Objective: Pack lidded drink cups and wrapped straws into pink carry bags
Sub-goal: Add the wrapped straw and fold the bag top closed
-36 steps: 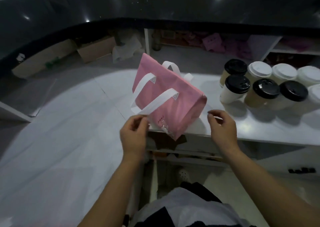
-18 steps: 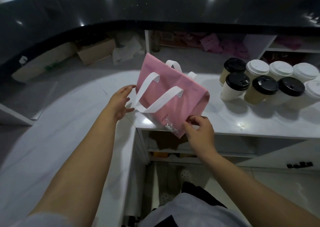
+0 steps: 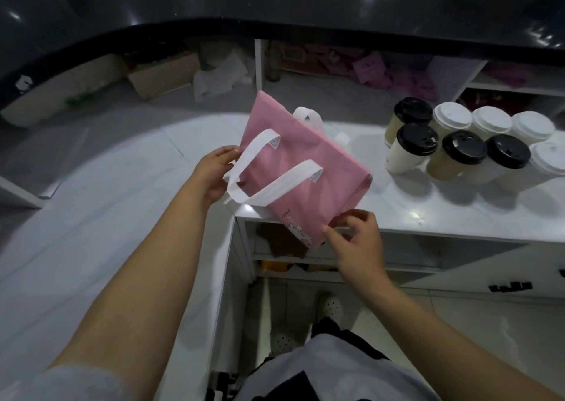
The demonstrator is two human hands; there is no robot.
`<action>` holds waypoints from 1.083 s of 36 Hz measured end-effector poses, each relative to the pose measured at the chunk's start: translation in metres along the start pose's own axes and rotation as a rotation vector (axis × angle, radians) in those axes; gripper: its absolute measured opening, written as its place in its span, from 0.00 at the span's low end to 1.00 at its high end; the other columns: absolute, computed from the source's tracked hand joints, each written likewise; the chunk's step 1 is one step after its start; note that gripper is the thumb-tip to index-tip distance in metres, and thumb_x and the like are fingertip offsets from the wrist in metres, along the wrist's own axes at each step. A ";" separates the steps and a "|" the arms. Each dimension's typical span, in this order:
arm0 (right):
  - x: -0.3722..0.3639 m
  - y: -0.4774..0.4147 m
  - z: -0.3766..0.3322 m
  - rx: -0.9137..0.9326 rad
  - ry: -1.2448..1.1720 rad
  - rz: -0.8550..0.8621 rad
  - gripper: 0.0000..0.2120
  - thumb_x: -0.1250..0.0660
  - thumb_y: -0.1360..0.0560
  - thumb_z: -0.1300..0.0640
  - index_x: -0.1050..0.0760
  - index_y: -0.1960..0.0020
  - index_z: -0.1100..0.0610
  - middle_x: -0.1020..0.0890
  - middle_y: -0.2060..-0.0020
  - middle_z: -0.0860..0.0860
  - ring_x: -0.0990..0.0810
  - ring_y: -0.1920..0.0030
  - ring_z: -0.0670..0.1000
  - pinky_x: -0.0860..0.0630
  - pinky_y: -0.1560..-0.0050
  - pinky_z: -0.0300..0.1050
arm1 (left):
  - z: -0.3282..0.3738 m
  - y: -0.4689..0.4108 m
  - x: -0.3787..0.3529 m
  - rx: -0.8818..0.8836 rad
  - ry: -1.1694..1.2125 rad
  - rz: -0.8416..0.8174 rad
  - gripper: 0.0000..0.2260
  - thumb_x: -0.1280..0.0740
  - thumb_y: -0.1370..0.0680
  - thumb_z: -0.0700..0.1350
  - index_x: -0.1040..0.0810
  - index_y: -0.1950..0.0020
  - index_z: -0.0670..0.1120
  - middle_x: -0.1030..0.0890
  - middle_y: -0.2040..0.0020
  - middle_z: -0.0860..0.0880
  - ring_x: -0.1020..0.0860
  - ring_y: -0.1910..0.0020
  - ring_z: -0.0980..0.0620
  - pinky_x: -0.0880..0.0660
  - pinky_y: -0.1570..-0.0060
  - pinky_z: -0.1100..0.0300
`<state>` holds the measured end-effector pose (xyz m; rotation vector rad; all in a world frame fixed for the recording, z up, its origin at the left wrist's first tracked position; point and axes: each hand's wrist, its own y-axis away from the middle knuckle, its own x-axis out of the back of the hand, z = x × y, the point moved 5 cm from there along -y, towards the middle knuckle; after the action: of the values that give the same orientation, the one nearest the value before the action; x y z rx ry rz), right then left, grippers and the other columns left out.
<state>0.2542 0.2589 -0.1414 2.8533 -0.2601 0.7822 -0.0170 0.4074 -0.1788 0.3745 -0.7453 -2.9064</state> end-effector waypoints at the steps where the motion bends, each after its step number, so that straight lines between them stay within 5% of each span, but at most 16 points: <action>1: 0.000 0.004 -0.001 -0.001 -0.006 -0.021 0.03 0.27 0.26 0.50 0.21 0.57 0.46 0.29 0.44 0.46 0.26 0.41 0.52 0.24 0.38 0.48 | 0.001 0.002 -0.003 -0.014 -0.008 -0.006 0.05 0.29 0.22 0.41 0.18 0.47 0.44 0.20 0.43 0.41 0.25 0.38 0.39 0.23 0.45 0.32; 7: 0.038 0.024 -0.028 0.096 -0.238 0.016 0.04 0.31 0.24 0.62 0.19 0.56 0.56 0.19 0.53 0.50 0.21 0.54 0.40 0.26 0.56 0.29 | -0.010 0.017 -0.002 -0.117 0.041 0.139 0.16 0.37 0.18 0.42 0.27 0.31 0.52 0.23 0.38 0.45 0.21 0.43 0.45 0.19 0.50 0.51; 9: 0.063 0.016 -0.030 0.125 -0.308 0.127 0.08 0.34 0.23 0.65 0.19 0.57 0.58 0.17 0.57 0.52 0.20 0.55 0.41 0.25 0.53 0.32 | -0.030 0.032 -0.001 -0.156 0.103 0.249 0.16 0.35 0.20 0.43 0.27 0.32 0.51 0.21 0.41 0.46 0.20 0.47 0.48 0.19 0.53 0.54; 12: 0.087 -0.024 -0.018 0.056 -0.326 0.195 0.06 0.34 0.24 0.55 0.18 0.56 0.52 0.16 0.57 0.45 0.20 0.49 0.48 0.24 0.44 0.48 | -0.063 0.059 -0.011 -0.149 0.153 0.413 0.14 0.34 0.21 0.45 0.24 0.35 0.50 0.20 0.41 0.41 0.21 0.51 0.49 0.19 0.53 0.51; 14: 0.082 -0.061 -0.007 -0.081 -0.289 0.053 0.11 0.34 0.25 0.49 0.19 0.47 0.52 0.18 0.50 0.44 0.22 0.42 0.50 0.27 0.42 0.50 | -0.079 0.082 -0.028 -0.128 0.050 0.472 0.13 0.38 0.18 0.44 0.24 0.34 0.47 0.21 0.39 0.40 0.22 0.45 0.46 0.22 0.44 0.47; 16: 0.068 -0.095 0.008 -0.244 -0.253 -0.161 0.17 0.35 0.23 0.43 0.22 0.40 0.51 0.21 0.43 0.47 0.25 0.36 0.54 0.30 0.40 0.53 | -0.088 0.106 -0.050 -0.121 -0.047 0.445 0.14 0.41 0.16 0.47 0.27 0.30 0.49 0.22 0.37 0.48 0.24 0.43 0.50 0.26 0.49 0.56; 19: 0.049 -0.121 0.015 -0.340 -0.210 -0.411 0.18 0.38 0.23 0.37 0.21 0.43 0.47 0.20 0.41 0.49 0.24 0.38 0.53 0.32 0.33 0.56 | -0.099 0.127 -0.078 -0.069 0.038 0.274 0.15 0.43 0.15 0.50 0.33 0.27 0.56 0.27 0.43 0.58 0.30 0.54 0.67 0.31 0.59 0.68; 21: 0.040 -0.126 0.009 -0.330 -0.210 -0.492 0.18 0.41 0.22 0.36 0.19 0.44 0.45 0.17 0.45 0.47 0.22 0.41 0.52 0.29 0.36 0.54 | -0.101 0.133 -0.089 -0.028 0.072 0.163 0.14 0.44 0.15 0.53 0.36 0.29 0.61 0.28 0.47 0.63 0.32 0.55 0.69 0.33 0.58 0.69; 24: 0.027 -0.126 0.005 -0.352 -0.240 -0.540 0.21 0.44 0.21 0.35 0.20 0.43 0.46 0.14 0.54 0.46 0.20 0.51 0.50 0.27 0.49 0.50 | -0.104 0.129 -0.088 -0.023 0.107 0.105 0.15 0.45 0.16 0.58 0.35 0.29 0.62 0.27 0.44 0.65 0.27 0.47 0.63 0.27 0.53 0.63; 27: 0.017 -0.122 0.015 -0.393 -0.266 -0.604 0.27 0.44 0.24 0.30 0.25 0.33 0.44 0.17 0.41 0.50 0.21 0.42 0.54 0.26 0.42 0.55 | -0.104 0.124 -0.081 -0.012 0.153 0.084 0.21 0.43 0.19 0.63 0.34 0.26 0.64 0.24 0.34 0.55 0.24 0.35 0.49 0.23 0.40 0.44; 29: 0.011 -0.115 0.020 -0.442 -0.308 -0.620 0.29 0.45 0.25 0.28 0.29 0.30 0.41 0.21 0.37 0.52 0.23 0.38 0.56 0.25 0.41 0.56 | -0.109 0.119 -0.074 0.037 0.183 0.090 0.25 0.39 0.25 0.69 0.29 0.29 0.64 0.22 0.34 0.50 0.22 0.37 0.44 0.24 0.41 0.35; 33: -0.004 -0.097 0.032 -0.517 -0.352 -0.561 0.28 0.51 0.22 0.30 0.32 0.29 0.42 0.23 0.38 0.55 0.22 0.42 0.57 0.23 0.50 0.52 | -0.106 0.108 -0.056 0.094 0.241 0.126 0.27 0.43 0.20 0.65 0.22 0.33 0.47 0.15 0.48 0.44 0.15 0.51 0.47 0.19 0.58 0.52; 36: -0.017 -0.088 0.038 -0.539 -0.428 -0.515 0.28 0.51 0.22 0.30 0.27 0.33 0.43 0.21 0.38 0.53 0.21 0.42 0.57 0.22 0.43 0.58 | -0.108 0.101 -0.050 0.093 0.243 0.105 0.20 0.45 0.17 0.60 0.20 0.38 0.52 0.19 0.53 0.32 0.15 0.60 0.44 0.21 0.68 0.58; 38: -0.022 -0.083 0.036 -0.544 -0.489 -0.477 0.28 0.52 0.21 0.30 0.27 0.32 0.43 0.20 0.38 0.49 0.21 0.42 0.55 0.21 0.45 0.59 | -0.107 0.104 -0.053 0.126 0.262 0.091 0.20 0.45 0.17 0.60 0.23 0.33 0.52 0.30 0.43 0.29 0.21 0.52 0.32 0.22 0.71 0.60; 39: -0.024 -0.081 0.034 -0.551 -0.518 -0.469 0.28 0.52 0.21 0.31 0.27 0.31 0.43 0.21 0.37 0.48 0.21 0.41 0.54 0.21 0.46 0.58 | -0.108 0.105 -0.056 0.133 0.258 0.070 0.20 0.46 0.17 0.61 0.24 0.33 0.53 0.26 0.45 0.31 0.21 0.50 0.33 0.21 0.70 0.59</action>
<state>0.2676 0.3336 -0.1920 2.3777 0.1209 -0.1175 0.0707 0.2766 -0.2077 0.7066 -0.8901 -2.6799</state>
